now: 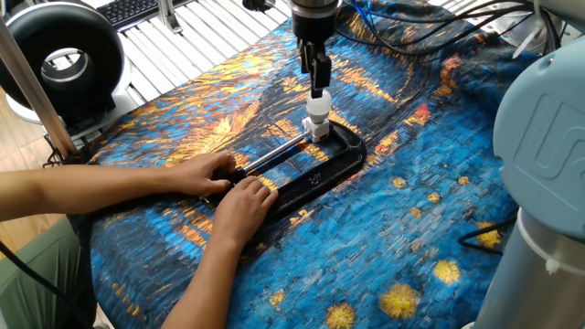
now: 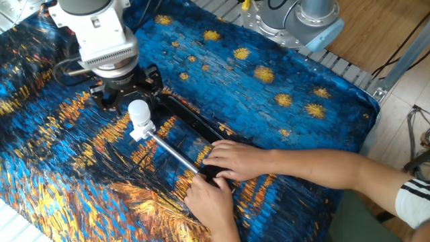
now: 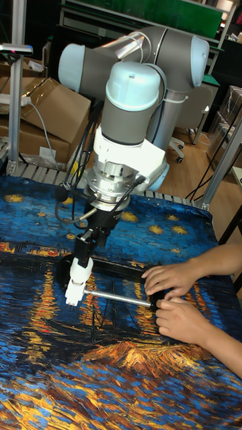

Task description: Install the light bulb by rotating it

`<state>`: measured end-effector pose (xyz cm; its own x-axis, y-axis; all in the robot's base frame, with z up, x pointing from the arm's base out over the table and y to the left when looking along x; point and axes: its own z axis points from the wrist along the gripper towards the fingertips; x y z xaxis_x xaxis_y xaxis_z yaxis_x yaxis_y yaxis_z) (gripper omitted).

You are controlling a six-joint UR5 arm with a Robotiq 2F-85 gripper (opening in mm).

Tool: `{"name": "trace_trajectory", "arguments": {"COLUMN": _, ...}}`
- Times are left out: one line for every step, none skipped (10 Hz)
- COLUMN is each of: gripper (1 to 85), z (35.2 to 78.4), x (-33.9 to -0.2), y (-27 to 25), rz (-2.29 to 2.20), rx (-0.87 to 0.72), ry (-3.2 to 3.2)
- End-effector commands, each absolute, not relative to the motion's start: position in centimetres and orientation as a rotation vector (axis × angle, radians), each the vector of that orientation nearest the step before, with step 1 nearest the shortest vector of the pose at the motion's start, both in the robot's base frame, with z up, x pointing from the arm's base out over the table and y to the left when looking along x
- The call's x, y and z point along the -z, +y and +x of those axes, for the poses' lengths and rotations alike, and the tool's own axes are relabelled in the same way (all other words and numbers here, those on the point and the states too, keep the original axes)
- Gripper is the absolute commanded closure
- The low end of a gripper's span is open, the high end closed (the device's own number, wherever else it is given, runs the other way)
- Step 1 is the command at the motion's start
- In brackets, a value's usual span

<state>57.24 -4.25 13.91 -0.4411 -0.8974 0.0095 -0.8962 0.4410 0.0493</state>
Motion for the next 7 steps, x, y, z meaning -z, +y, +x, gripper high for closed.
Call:
{"name": "trace_trajectory", "arguments": {"gripper": 14.7, "z": 56.7, "x": -14.1, "y": -4.6, "rz": 1.678, "rx": 0.071, "ry": -2.624}}
{"name": "trace_trajectory", "arguments": {"gripper": 14.7, "z": 56.8, "x": -14.0, "y": -4.9, "rz": 1.694, "rx": 0.054, "ry": -2.615}}
{"name": "trace_trajectory", "arguments": {"gripper": 14.7, "z": 56.7, "x": -13.6, "y": -5.0, "rz": 1.702, "rx": 0.054, "ry": -2.614}}
{"name": "trace_trajectory", "arguments": {"gripper": 13.7, "z": 56.7, "x": -13.1, "y": -5.2, "rz": 1.713, "rx": 0.045, "ry": -2.613}}
{"name": "trace_trajectory", "arguments": {"gripper": 13.0, "z": 56.6, "x": -12.9, "y": -5.3, "rz": 1.722, "rx": 0.041, "ry": -2.610}}
{"name": "trace_trajectory", "arguments": {"gripper": 13.0, "z": 56.6, "x": -12.7, "y": -5.4, "rz": 1.742, "rx": 0.042, "ry": -2.600}}
{"name": "trace_trajectory", "arguments": {"gripper": 12.3, "z": 56.6, "x": -12.4, "y": -5.4, "rz": 1.763, "rx": 0.033, "ry": -2.592}}
